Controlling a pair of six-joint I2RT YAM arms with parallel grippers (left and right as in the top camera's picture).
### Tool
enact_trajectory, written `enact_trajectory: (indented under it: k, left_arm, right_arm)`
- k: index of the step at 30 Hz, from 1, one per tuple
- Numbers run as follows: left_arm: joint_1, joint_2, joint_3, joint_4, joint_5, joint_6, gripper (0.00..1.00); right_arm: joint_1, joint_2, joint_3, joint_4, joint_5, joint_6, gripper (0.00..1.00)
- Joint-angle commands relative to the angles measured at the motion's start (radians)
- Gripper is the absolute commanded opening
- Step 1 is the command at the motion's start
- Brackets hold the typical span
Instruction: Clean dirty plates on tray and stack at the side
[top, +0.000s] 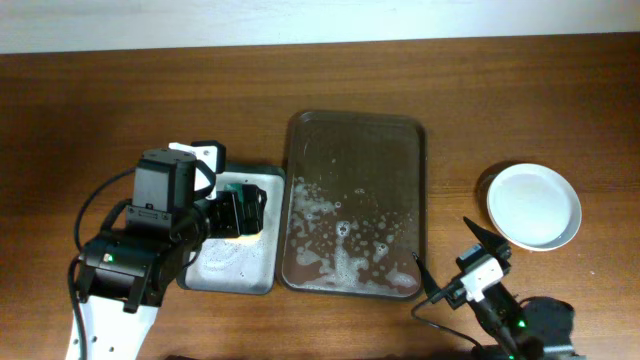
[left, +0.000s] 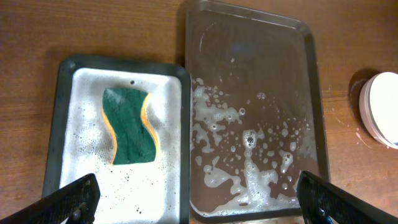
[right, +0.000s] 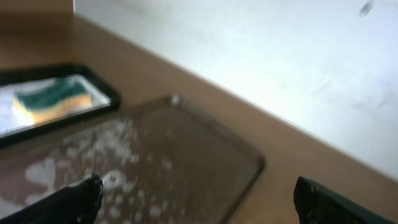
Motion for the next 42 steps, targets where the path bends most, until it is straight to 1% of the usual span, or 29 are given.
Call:
enact_trajectory:
  k: [1, 2, 4, 18, 19, 20, 21, 22, 23, 25, 27, 29, 32, 36, 37, 42]
  left_arm:
    - [0.005, -0.006, 0.012, 0.002, 0.01, 0.019, 0.99]
    - [0.005, -0.006, 0.012, 0.002, 0.01, 0.019, 0.99]
    - [0.005, -0.006, 0.012, 0.002, 0.01, 0.019, 0.99]
    - [0.005, -0.011, 0.012, 0.002, 0.01, 0.019, 0.99]
    - [0.005, -0.049, -0.001, 0.001, 0.01, 0.019, 0.99]
    - [0.008, -0.118, -0.025, 0.016, -0.071, 0.026, 0.99]
    - [0.011, -0.177, -0.053, 0.048, -0.119, 0.027, 0.99]
    - [0.024, -0.266, -0.116, 0.126, -0.145, 0.029, 1.0]
    - [0.049, -0.355, -0.195, 0.218, -0.131, 0.05, 0.99]
    - [0.112, -0.548, -0.404, 0.385, -0.058, 0.072, 0.99]
    - [0.141, -0.686, -0.553, 0.486, -0.049, 0.072, 0.99]
    - [0.144, -0.862, -0.722, 0.586, -0.051, 0.09, 0.99]
    - [0.144, -1.068, -0.933, 0.71, -0.069, 0.109, 0.99]
    - [0.144, -1.075, -1.137, 0.91, -0.063, 0.109, 0.99]
    - [0.143, -1.075, -1.174, 0.93, -0.052, 0.105, 0.99]
    - [0.145, -1.075, -1.171, 0.914, -0.061, 0.105, 0.99]
  right_arm:
    - [0.005, -0.014, -0.116, 0.134, 0.009, -0.007, 0.99]
    - [0.005, -0.014, -0.173, 0.23, 0.008, -0.007, 0.99]
    - [0.005, -0.014, -0.225, 0.332, 0.01, -0.007, 0.99]
    - [0.005, -0.011, -0.225, 0.327, 0.009, -0.007, 0.99]
    - [0.005, -0.011, -0.225, 0.327, 0.009, -0.007, 0.99]
    - [0.005, -0.011, -0.225, 0.327, 0.009, -0.007, 0.99]
    - [0.005, -0.011, -0.225, 0.327, 0.009, -0.007, 0.99]
    - [0.005, -0.011, -0.225, 0.327, 0.009, -0.007, 0.99]
    - [0.005, -0.011, -0.225, 0.327, 0.009, -0.007, 0.99]
    - [0.005, -0.011, -0.225, 0.327, 0.009, -0.007, 0.99]
    - [0.005, -0.011, -0.225, 0.327, 0.009, -0.007, 0.99]
    - [0.005, -0.011, -0.225, 0.327, 0.009, -0.007, 0.99]
    - [0.005, -0.011, -0.225, 0.327, 0.009, -0.007, 0.99]
    - [0.005, -0.011, -0.225, 0.327, 0.009, -0.007, 0.99]
    - [0.005, -0.011, -0.225, 0.327, 0.009, -0.007, 0.99]
    - [0.005, -0.011, -0.225, 0.327, 0.009, -0.007, 0.99]
